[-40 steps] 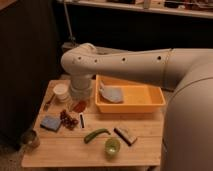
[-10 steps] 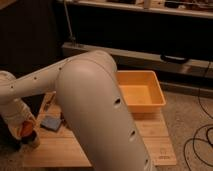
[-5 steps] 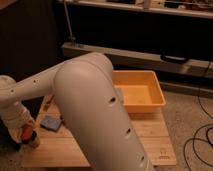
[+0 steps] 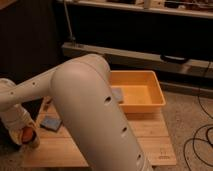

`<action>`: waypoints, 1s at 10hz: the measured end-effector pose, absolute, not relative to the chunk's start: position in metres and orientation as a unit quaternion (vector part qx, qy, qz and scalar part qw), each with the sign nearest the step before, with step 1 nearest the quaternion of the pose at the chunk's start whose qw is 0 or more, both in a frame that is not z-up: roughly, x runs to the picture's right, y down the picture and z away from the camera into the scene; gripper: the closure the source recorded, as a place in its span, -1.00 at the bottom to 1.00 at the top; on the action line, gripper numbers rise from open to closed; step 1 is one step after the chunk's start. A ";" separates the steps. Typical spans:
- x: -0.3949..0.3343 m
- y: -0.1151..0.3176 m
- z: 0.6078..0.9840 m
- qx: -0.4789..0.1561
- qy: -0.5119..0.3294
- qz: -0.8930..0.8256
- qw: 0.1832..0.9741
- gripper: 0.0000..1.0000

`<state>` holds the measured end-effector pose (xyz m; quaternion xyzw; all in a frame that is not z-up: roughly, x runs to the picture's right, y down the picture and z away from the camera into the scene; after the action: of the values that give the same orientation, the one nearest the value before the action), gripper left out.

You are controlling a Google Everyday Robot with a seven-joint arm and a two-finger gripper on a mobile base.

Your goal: Place apple in metal cup

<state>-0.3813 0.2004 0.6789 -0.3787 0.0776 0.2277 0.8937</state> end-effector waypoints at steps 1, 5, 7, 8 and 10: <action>-0.382 0.201 0.679 -0.379 0.077 0.227 0.894 0.53; -0.384 0.202 0.679 -0.380 0.077 0.226 0.894 -0.30; -0.384 0.202 0.679 -0.380 0.077 0.226 0.893 -0.58; -0.384 0.201 0.679 -0.380 0.078 0.227 0.893 -0.60; -0.380 0.198 0.679 -0.382 0.076 0.234 0.891 -0.60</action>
<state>-0.3798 0.1983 0.6787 -0.3818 0.0765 0.2338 0.8909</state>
